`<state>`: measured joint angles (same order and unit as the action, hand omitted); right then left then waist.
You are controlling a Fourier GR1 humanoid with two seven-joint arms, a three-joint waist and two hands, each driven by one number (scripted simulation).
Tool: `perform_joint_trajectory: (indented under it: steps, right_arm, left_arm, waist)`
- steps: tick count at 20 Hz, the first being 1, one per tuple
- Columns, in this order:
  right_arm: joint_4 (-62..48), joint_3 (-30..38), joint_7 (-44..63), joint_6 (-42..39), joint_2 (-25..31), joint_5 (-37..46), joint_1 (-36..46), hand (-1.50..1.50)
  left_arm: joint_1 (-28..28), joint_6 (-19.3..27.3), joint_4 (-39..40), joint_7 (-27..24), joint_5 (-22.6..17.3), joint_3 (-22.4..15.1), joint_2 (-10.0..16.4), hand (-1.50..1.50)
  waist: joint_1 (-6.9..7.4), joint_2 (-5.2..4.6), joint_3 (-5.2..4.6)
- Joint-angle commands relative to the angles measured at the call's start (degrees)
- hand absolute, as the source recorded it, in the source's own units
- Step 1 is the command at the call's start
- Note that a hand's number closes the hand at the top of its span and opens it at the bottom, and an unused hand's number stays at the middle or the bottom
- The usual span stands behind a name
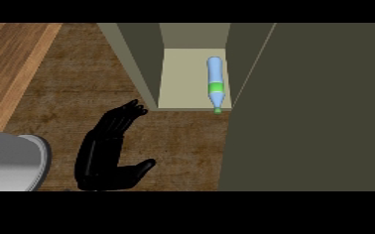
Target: Pick up the bottled water, place it into the cabinet and close the cabinet
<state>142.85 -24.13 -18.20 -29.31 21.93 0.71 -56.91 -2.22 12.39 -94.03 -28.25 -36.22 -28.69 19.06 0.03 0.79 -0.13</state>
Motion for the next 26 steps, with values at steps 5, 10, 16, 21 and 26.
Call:
perform_joint_trajectory:
  steps: [5,10,16,21,26]
  right_arm:
    - [10.4,-10.5,6.5,-2.3,5.4,11.0,1.1,1.50]
    - [11.6,-15.0,9.9,-2.1,6.6,12.2,6.8,1.50]
    - [8.9,-19.8,14.0,-0.8,7.1,10.9,11.9,1.50]
    - [6.7,-26.0,14.7,3.5,2.3,4.6,11.7,1.50]
    - [4.2,-26.3,15.3,3.7,1.1,2.7,15.7,1.50]
  left_arm:
    - [8.9,-4.8,-7.5,-0.3,-7.1,6.8,5.9,-1.50]
    - [12.9,-6.2,-10.9,0.7,-9.3,8.8,8.6,-1.50]
    - [16.1,-10.8,-12.1,1.0,-12.1,11.9,12.5,-1.50]
    - [19.0,-13.7,-13.7,0.7,-14.4,13.9,14.2,-1.50]
    - [19.8,-17.5,-13.6,1.1,-16.6,16.4,16.8,-1.50]
  waist:
    - [0.96,0.11,-0.33]
    - [1.86,0.31,-0.47]
    - [3.40,-0.02,-0.74]
    - [4.51,-0.46,-0.72]
    - [6.88,-1.20,-0.76]
